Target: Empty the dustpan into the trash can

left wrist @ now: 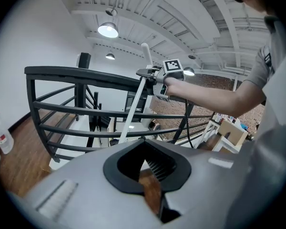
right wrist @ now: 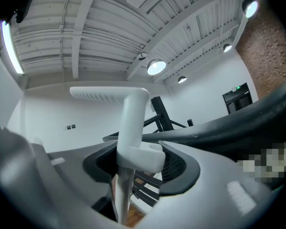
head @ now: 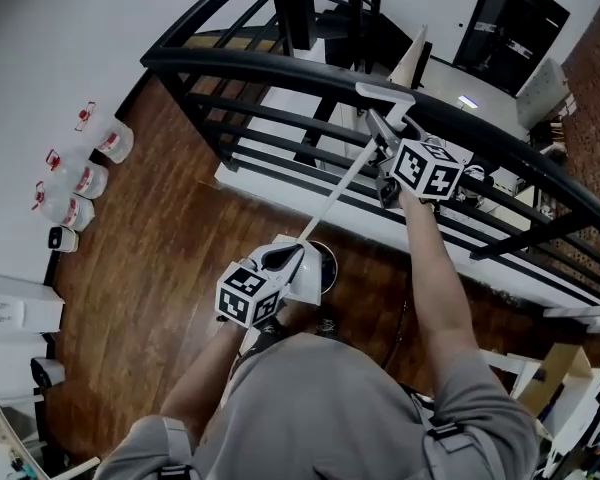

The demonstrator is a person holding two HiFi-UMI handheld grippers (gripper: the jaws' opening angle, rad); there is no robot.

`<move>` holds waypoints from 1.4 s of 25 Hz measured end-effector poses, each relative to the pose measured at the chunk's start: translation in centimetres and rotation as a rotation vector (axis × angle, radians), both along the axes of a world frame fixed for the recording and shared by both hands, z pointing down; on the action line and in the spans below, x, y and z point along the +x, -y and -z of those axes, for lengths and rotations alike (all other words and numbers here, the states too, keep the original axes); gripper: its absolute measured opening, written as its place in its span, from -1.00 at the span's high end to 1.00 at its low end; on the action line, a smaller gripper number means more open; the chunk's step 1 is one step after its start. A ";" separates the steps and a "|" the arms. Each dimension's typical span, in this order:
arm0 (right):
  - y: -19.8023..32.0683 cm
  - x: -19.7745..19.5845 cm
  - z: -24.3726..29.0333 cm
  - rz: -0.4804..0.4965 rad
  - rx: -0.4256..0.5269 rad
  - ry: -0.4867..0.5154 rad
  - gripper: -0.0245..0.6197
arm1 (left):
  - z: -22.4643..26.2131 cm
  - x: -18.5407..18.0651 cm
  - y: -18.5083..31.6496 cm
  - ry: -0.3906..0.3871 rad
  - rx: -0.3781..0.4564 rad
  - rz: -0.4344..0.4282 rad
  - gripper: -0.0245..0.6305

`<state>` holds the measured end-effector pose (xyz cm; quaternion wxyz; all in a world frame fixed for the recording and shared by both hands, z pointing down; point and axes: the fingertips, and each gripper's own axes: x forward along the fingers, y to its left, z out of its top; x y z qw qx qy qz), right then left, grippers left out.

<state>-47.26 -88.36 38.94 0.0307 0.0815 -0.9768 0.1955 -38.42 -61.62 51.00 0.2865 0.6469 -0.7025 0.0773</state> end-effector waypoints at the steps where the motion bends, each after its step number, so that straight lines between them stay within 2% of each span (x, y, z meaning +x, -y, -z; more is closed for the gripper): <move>1: -0.7 0.0 0.2 0.012 0.006 0.006 0.27 | 0.0 0.1 -0.4 0.001 -0.002 0.012 0.93; 5: -3.7 -1.1 1.6 0.066 0.043 0.036 0.27 | 0.3 -0.8 -2.3 0.021 0.012 0.085 0.93; 13: -13.4 -3.4 3.5 0.160 0.128 0.038 0.28 | 1.5 -2.9 -9.8 0.048 0.065 0.212 0.93; 20: -26.0 -5.2 5.6 0.222 0.260 0.022 0.29 | 2.1 -3.7 -21.3 0.045 0.111 0.333 0.93; 25: -37.1 -5.3 6.9 0.315 0.369 0.020 0.30 | 3.8 -4.5 -29.8 0.053 0.174 0.407 0.93; 30: -46.7 -5.0 10.0 0.390 0.479 0.074 0.30 | 5.2 -5.2 -37.1 0.081 0.219 0.454 0.93; 35: -53.1 -4.9 13.2 0.432 0.520 0.138 0.29 | 5.7 -5.6 -43.0 0.092 0.235 0.488 0.93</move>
